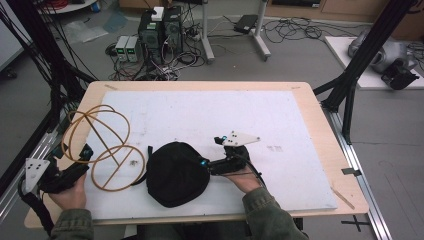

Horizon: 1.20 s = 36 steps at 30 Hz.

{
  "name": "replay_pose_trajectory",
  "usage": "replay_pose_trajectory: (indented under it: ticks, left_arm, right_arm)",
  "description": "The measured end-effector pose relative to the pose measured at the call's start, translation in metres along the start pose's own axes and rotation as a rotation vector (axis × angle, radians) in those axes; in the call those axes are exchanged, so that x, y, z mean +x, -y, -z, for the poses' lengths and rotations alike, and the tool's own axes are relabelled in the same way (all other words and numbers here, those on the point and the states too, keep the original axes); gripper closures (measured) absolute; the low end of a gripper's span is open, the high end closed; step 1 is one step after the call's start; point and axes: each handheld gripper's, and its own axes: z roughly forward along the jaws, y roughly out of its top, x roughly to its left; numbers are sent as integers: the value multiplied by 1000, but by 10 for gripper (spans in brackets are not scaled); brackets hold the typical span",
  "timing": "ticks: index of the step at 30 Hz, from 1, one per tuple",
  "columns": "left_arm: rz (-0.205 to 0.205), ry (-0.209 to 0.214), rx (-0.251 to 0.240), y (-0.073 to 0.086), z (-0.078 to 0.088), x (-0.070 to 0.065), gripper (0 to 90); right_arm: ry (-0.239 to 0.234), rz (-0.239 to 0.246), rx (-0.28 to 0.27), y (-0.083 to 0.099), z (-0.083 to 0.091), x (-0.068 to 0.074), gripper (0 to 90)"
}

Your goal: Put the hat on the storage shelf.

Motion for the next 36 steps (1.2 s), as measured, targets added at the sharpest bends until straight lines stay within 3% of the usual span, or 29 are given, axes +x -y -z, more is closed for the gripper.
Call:
replay_pose_trajectory:
  ticks: [8,17,24,25,30,31,32,33,35,36]
  left_arm:
    - [0,0,-1,0,0,1,208]
    - [0,1,-2,0,0,1,208]
    - [1,2,-3,0,0,1,208]
    - [1,2,-2,0,0,1,208]
    - [1,3,-3,0,0,1,208]
    - [0,2,-2,-1,0,1,208]
    - [0,2,-2,-1,0,1,208]
    - [1,3,-3,0,0,1,208]
    - [1,3,-2,0,0,1,208]
    - [0,3,-3,0,0,1,208]
  right_arm:
    - [-51,-5,3,-2,-8,9,93]
    - [-130,36,64,0,-25,27,93]
    - [-156,54,103,3,-35,35,97]
    - [-178,66,107,3,-36,36,187]
    - [-193,56,98,3,-36,36,304]
    - [-214,41,97,2,-35,34,414]
    - [-214,41,97,2,-35,34,414]
    - [-224,42,103,2,-34,33,534]
    - [-212,55,108,1,-33,33,673]
    - [-212,55,108,1,-33,33,673]
